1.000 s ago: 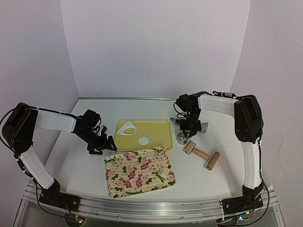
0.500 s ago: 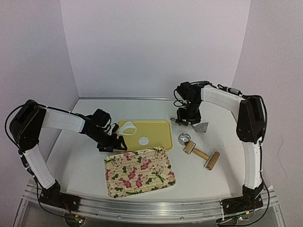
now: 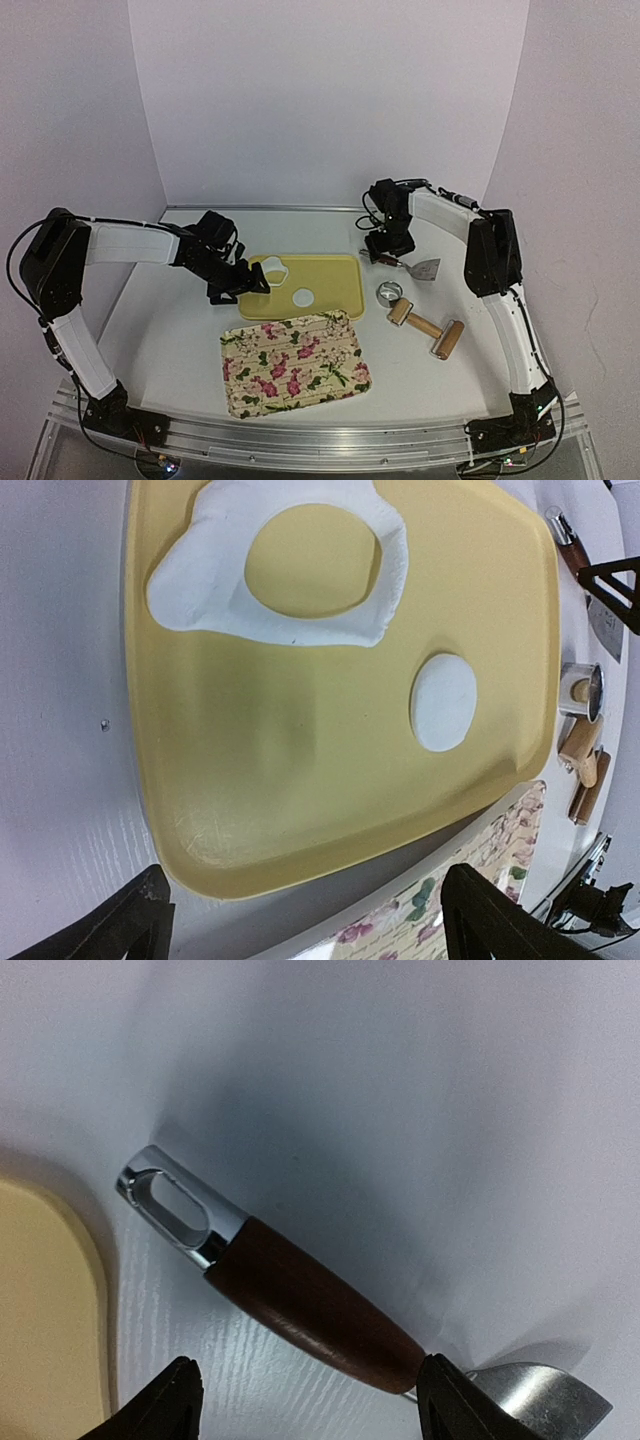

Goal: Roll out the dumpling wrappers from the dough

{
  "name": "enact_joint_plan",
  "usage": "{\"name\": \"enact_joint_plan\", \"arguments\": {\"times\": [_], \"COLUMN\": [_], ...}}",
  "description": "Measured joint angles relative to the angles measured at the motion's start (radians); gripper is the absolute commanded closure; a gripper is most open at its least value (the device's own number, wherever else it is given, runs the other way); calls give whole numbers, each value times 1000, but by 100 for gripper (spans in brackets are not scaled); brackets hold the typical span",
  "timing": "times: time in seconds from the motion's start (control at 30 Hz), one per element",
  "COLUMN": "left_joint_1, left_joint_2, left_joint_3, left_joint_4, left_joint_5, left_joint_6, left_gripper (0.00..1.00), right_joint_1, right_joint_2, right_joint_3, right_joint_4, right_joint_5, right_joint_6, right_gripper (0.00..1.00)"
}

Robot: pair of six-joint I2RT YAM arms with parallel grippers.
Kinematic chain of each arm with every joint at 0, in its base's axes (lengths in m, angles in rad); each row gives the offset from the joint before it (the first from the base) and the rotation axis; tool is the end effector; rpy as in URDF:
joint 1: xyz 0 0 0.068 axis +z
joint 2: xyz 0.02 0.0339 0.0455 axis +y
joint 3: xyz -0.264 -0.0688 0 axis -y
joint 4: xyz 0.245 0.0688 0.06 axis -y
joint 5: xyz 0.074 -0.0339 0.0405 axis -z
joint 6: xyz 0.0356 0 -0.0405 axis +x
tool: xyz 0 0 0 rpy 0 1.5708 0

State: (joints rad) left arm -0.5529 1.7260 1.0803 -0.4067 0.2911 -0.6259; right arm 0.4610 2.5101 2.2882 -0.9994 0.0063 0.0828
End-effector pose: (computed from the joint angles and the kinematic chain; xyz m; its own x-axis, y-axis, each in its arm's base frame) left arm 0.2892 -0.1905 0.1809 -0.9647 -0.0641 -0.2555 0.0727 0.8674 -0.4923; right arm 0.4683 0.2324 0.1710 -0.8752 -0.3424 -0.3417 -0.3718 0.9280 0.0224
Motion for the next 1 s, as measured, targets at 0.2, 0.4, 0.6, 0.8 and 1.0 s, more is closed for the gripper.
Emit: {"name": "enact_joint_plan", "arguments": {"times": [0.2, 0.4, 0.6, 0.8, 1.0], "left_joint_1": [9, 15, 16, 16, 16], "left_joint_2": [-16, -18, -18, -18, -20], "left_joint_3": [27, 56, 96, 131, 157], "left_joint_4": [-38, -74, -101, -109, -92], "left_joint_5": [-4, -2, 21, 82, 164], "left_joint_6": [0, 0, 0, -17, -76], "left_gripper": [7, 7, 7, 7, 7], "right_joint_1": [-40, -60, -63, -63, -63], "right_joint_2": [11, 36, 52, 52, 37], "right_joint_3": [0, 1, 0, 0, -11], "right_joint_4": [-1, 1, 4, 19, 44], "right_joint_5": [-18, -71, -115, -137, -128], "right_joint_6": [-63, -115, -154, -192, -245], "right_gripper": [35, 50, 92, 100, 100]}}
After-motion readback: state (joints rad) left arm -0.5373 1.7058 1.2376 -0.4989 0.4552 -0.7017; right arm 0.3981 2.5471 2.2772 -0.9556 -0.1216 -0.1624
